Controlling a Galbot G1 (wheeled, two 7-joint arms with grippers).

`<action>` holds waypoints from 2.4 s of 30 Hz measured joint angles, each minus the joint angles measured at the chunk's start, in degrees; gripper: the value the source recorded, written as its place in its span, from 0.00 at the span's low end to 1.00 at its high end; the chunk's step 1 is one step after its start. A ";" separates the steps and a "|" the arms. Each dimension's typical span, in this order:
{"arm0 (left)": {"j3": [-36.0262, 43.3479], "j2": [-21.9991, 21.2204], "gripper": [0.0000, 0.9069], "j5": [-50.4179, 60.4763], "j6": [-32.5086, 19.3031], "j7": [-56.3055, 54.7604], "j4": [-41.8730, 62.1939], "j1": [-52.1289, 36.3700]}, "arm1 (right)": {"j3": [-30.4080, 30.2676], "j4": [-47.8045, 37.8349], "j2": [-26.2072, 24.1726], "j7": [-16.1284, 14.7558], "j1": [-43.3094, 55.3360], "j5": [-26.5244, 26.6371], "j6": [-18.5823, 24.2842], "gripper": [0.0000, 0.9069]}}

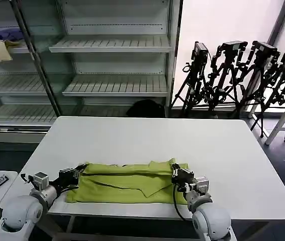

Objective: Fold and organize the clothes.

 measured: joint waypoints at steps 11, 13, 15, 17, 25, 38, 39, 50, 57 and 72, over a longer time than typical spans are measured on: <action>-0.06 -0.37 0.01 2.24 -0.01 -0.04 -0.57 0.67 | 0.07 -0.11 0.39 -0.39 -1.23 -2.45 0.03 0.00; -0.16 -0.47 0.01 2.61 -0.01 -0.04 -0.81 0.92 | 0.09 -0.14 0.44 -0.53 -1.50 -2.91 0.04 0.00; -0.32 -0.61 0.01 2.89 -0.01 -0.05 -1.14 1.24 | 0.10 -0.17 0.51 -0.66 -1.72 -3.37 0.06 0.00; -0.48 -0.66 0.01 3.22 -0.01 -0.09 -1.48 1.57 | 0.12 -0.21 0.60 -0.79 -1.89 -3.77 0.07 0.00; -1.12 -0.65 1.00 4.85 0.00 -0.20 -2.88 2.84 | 0.06 -0.45 0.76 -1.26 -2.20 -5.31 0.10 1.00; -1.03 -1.89 1.00 7.95 -0.90 -1.40 -3.32 3.69 | 0.22 -0.39 1.03 -1.37 -3.55 -9.48 0.24 1.00; -1.07 -2.04 1.00 7.97 -0.94 -1.49 -3.42 3.71 | 0.28 -0.28 0.98 -1.38 -3.67 -9.83 0.25 1.00; -2.06 -3.30 1.00 4.95 -2.99 -2.55 -4.54 3.91 | 0.85 1.09 1.09 -1.36 -4.40 -11.75 0.34 1.00; -3.17 -4.85 1.00 0.63 -5.66 -5.28 -5.75 4.77 | 2.05 3.21 1.19 -0.55 -3.37 -9.70 0.41 1.00; -6.11 -11.24 1.00 -0.80 -8.11 -13.22 -8.18 9.74 | 3.30 7.03 0.18 -0.95 1.72 -3.96 1.36 1.00</action>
